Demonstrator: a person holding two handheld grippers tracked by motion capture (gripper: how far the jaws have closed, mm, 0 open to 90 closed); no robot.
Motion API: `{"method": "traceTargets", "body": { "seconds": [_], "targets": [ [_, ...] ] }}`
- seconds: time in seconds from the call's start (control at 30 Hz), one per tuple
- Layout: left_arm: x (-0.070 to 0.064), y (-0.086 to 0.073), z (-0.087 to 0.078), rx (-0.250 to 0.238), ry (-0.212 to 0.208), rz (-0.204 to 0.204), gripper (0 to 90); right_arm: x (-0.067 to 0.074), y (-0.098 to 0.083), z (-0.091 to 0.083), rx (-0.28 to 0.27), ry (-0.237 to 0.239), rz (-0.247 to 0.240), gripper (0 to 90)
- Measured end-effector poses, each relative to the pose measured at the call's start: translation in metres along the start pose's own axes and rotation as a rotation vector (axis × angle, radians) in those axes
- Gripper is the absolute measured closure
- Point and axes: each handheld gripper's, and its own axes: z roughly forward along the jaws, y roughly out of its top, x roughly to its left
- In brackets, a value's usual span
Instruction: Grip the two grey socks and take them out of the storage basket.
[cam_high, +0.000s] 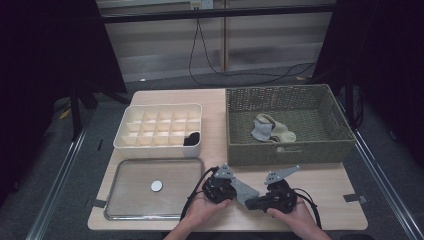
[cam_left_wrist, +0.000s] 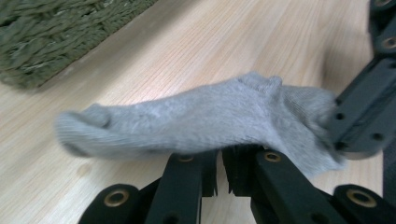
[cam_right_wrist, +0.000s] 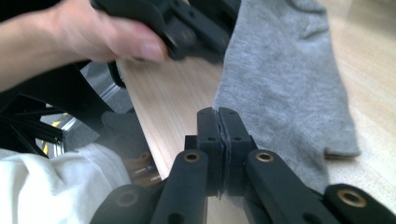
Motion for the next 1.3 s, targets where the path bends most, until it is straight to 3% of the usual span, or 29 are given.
{"method": "traceTargets", "body": {
  "seconds": [0.23, 0.33, 0.53, 0.77, 0.93, 1.07, 1.17, 1.3],
  "targets": [
    [0.000, -0.005, -0.018, -0.021, -0.008, 0.000, 81.0, -0.006, -0.005, -0.001, 0.032, -0.048, 0.011, 85.7],
    [-0.002, -0.007, -0.024, -0.010, -0.006, 0.007, 77.3, -0.008, -0.006, -0.004, 0.031, -0.059, 0.016, 83.1],
    [0.000, -0.006, -0.034, -0.052, -0.009, 0.004, 76.1, -0.010, -0.006, -0.012, 0.003, -0.089, 0.021, 82.3],
    [0.014, 0.008, -0.029, -0.081, 0.008, 0.009, 75.2, -0.014, -0.008, -0.006, 0.035, -0.114, 0.020, 84.1],
    [0.016, 0.010, -0.020, -0.063, 0.001, 0.019, 73.6, -0.018, -0.008, -0.003, 0.061, -0.121, 0.015, 84.6],
    [0.019, 0.008, -0.014, -0.026, 0.020, 0.025, 71.6, -0.020, -0.009, -0.002, 0.069, -0.116, 0.016, 84.9],
    [0.024, 0.003, -0.007, 0.026, 0.035, 0.019, 63.2, -0.020, -0.009, -0.002, 0.073, -0.120, 0.013, 85.3],
    [0.023, 0.003, -0.008, 0.035, 0.042, 0.028, 63.4, -0.021, -0.010, -0.004, 0.073, -0.131, 0.010, 85.6]
  ]
}}
